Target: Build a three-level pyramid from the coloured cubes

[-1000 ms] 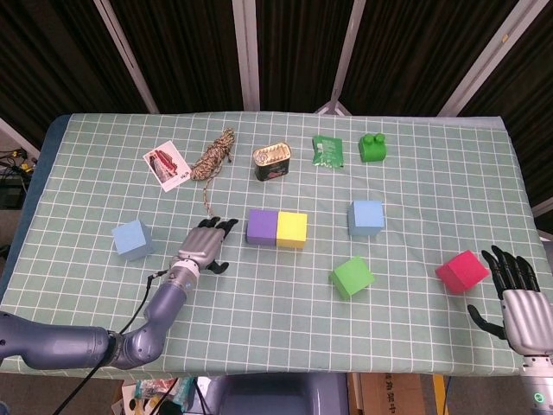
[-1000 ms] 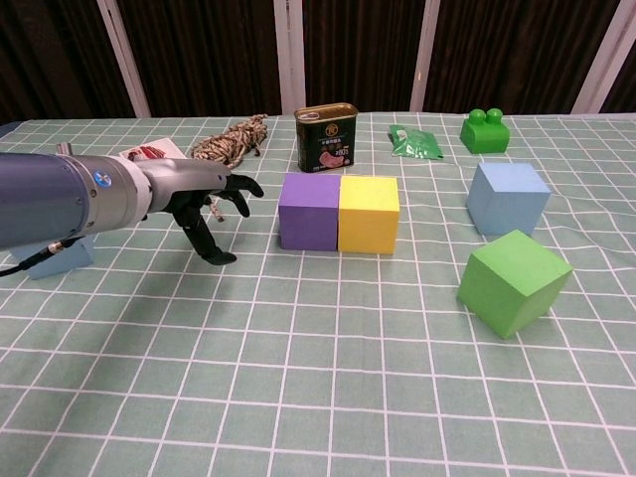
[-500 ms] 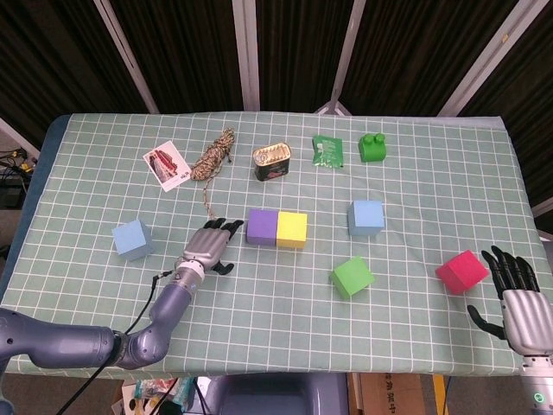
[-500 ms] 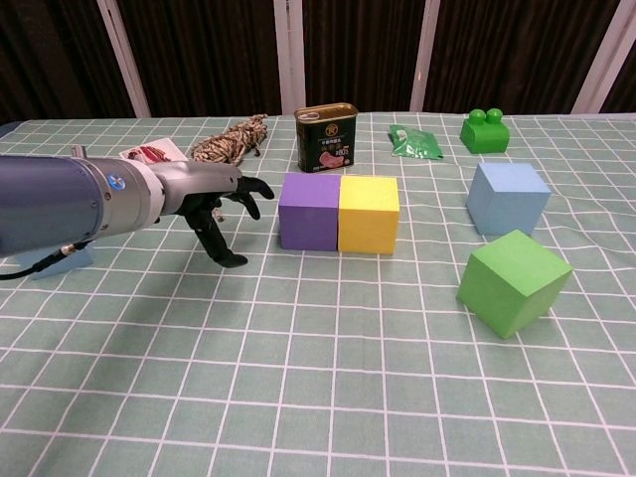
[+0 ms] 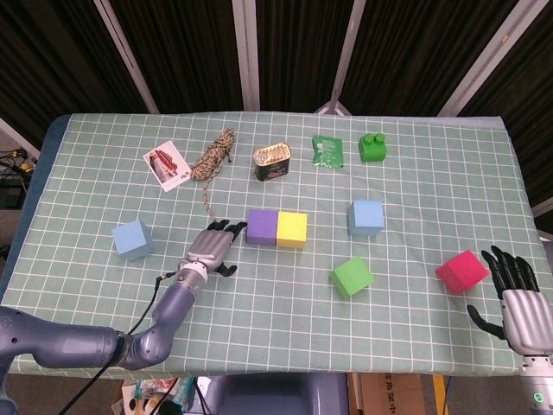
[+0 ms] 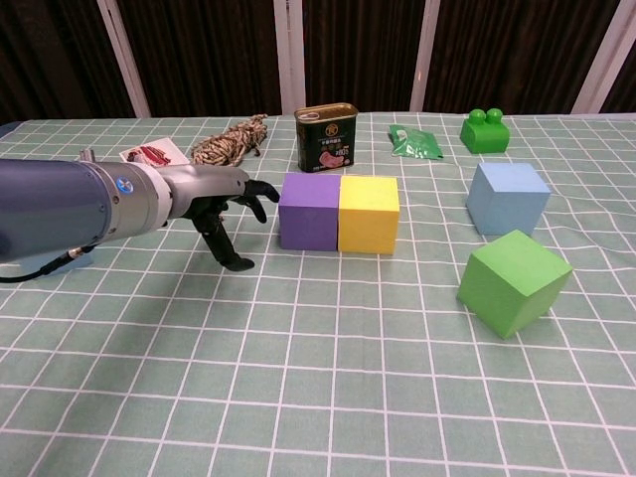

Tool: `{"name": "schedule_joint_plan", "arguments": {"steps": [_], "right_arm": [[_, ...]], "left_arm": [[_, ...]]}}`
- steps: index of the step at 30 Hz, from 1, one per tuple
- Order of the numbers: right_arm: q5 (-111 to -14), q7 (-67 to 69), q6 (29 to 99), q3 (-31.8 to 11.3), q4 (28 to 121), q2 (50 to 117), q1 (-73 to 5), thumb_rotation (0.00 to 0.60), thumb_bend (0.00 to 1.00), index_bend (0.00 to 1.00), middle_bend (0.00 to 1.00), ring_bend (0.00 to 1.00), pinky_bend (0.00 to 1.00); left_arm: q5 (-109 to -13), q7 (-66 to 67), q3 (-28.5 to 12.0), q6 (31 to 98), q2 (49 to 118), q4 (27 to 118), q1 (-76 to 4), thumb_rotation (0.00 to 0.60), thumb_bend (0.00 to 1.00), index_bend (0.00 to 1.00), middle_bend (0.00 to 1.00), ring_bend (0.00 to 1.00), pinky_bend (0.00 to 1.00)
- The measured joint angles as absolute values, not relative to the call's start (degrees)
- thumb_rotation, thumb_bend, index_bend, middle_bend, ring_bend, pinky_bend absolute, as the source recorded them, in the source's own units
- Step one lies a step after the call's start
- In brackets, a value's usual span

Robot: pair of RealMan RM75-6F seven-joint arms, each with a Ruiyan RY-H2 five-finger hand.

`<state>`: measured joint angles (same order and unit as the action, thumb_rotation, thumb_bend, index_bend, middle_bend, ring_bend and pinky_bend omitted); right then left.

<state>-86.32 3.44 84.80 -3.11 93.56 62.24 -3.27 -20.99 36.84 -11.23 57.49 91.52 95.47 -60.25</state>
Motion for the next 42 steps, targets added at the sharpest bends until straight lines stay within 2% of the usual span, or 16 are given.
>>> {"name": "schedule_joint_plan", "arguments": {"steps": [20, 31, 37, 42], "right_arm": [[-86.31, 3.41, 84.76, -3.09, 93.58, 62.19, -3.26, 0.600, 0.29, 0.00, 0.00, 0.00, 0.00], [-86.26, 3.36, 84.73, -3.01, 93.63, 62.02, -3.18, 0.600, 0.29, 0.00, 0.00, 0.00, 0.00], [-86.19, 3.24, 84.68, -2.99, 93.69, 61.96, -3.15, 0.600, 0.29, 0.00, 0.00, 0.00, 0.00], [-86.25, 3.10, 84.67, -2.98, 93.69, 62.02, -3.18, 0.600, 0.29, 0.00, 0.00, 0.00, 0.00]], "left_arm": [[-21.19, 36.64, -10.95, 57.46, 92.34, 95.42, -60.77, 0.600, 0.42, 0.00, 0.14, 0.00, 0.07], [-22.04, 35.83, -11.10, 58.69, 89.80, 96.97, -59.90, 0.600, 0.41, 0.00, 0.14, 0.00, 0.07], [-24.32, 33.25, -11.71, 59.79, 85.43, 101.39, -57.84, 0.600, 0.32, 0.00, 0.13, 0.00, 0.07], [-31.01, 30.34, -11.64, 62.81, 81.05, 105.66, -54.65, 0.600, 0.24, 0.00, 0.09, 0.00, 0.07]]}}
